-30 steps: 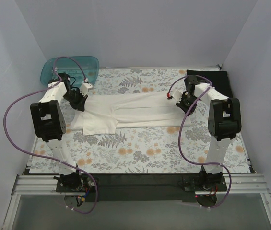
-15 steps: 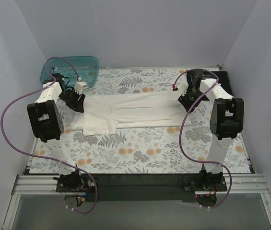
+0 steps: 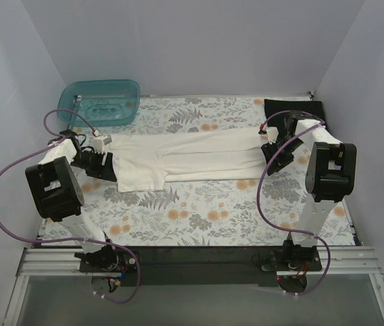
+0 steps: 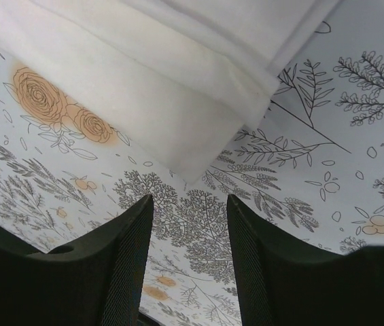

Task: Fold and stack the t-shirts
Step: Fold the tshirt

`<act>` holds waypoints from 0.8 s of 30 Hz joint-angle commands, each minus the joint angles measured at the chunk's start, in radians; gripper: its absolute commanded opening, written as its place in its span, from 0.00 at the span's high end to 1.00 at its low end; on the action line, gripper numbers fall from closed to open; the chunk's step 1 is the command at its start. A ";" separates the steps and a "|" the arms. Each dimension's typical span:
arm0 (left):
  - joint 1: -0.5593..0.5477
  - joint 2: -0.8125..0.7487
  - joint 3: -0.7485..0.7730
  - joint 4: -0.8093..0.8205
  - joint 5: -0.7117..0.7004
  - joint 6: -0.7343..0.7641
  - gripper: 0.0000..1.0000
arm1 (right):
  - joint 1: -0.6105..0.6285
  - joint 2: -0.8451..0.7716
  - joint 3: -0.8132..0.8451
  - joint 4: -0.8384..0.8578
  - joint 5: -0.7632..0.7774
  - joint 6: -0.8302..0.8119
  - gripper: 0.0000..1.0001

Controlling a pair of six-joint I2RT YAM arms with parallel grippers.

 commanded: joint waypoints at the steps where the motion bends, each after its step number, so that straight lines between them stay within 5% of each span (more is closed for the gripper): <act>1: -0.001 -0.058 -0.048 0.101 0.022 -0.044 0.44 | 0.002 0.010 -0.005 0.046 -0.034 0.066 0.46; 12: -0.001 -0.067 -0.048 0.156 -0.051 -0.051 0.44 | 0.004 0.044 -0.098 0.142 0.014 0.097 0.48; 24: -0.001 -0.020 -0.082 0.185 -0.149 -0.079 0.48 | 0.005 0.058 -0.086 0.150 0.006 0.120 0.67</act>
